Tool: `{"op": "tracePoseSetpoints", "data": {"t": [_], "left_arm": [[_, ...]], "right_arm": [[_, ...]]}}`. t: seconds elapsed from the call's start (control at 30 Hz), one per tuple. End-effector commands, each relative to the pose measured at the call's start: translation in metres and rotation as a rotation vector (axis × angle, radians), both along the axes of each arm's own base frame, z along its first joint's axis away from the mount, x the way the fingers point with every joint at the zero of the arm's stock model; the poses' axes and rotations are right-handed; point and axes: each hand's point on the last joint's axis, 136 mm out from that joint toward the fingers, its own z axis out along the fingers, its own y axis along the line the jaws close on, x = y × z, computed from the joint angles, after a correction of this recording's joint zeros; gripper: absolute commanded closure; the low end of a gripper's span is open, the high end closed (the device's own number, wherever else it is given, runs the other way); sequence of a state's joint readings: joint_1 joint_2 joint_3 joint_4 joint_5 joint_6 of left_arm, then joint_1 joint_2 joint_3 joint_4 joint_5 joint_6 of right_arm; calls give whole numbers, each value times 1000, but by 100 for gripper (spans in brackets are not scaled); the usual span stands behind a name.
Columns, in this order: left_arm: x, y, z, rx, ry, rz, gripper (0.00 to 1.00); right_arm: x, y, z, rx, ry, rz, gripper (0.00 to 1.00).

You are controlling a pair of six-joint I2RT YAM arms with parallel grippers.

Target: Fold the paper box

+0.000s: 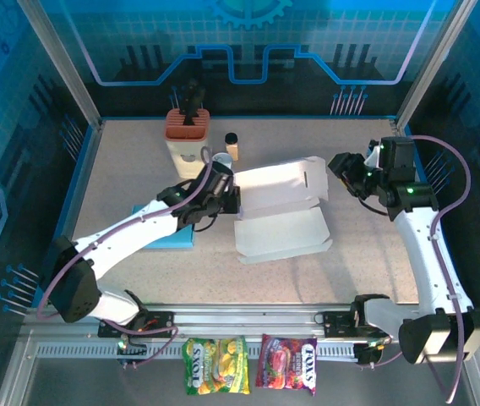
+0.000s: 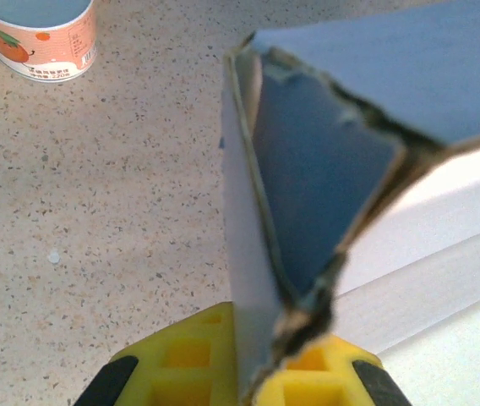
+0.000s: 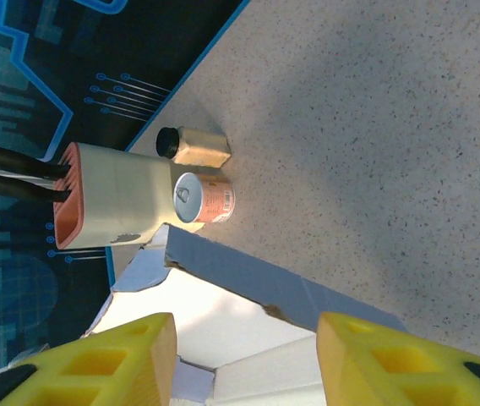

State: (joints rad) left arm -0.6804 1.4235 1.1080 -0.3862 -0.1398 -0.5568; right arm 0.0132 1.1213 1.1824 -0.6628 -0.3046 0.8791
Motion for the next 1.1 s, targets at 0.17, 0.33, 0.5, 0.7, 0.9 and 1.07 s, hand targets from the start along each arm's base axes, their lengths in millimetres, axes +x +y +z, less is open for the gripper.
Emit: {"op": "tracePoseSetpoints", "data": {"t": [0.17, 0.33, 0.5, 0.7, 0.9, 1.07], "left_arm": [[9, -7, 26, -249, -56, -98, 100], [20, -2, 29, -338, -56, -53, 100], [27, -5, 31, -359, -72, -40, 100], [29, -9, 31, -354, -63, -57, 100], [29, -11, 30, -358, -57, -66, 100], [30, -13, 28, -358, -49, -72, 100]], "right_arm": [[-6, 4, 10, -18, -81, 69, 47], [-13, 12, 11, 41, -83, 81, 65], [-27, 19, 7, 15, -56, 68, 49], [-23, 29, -3, 34, -40, 74, 40], [-15, 38, -4, 85, -46, 63, 49], [-6, 44, 1, 106, -63, 65, 59]]}}
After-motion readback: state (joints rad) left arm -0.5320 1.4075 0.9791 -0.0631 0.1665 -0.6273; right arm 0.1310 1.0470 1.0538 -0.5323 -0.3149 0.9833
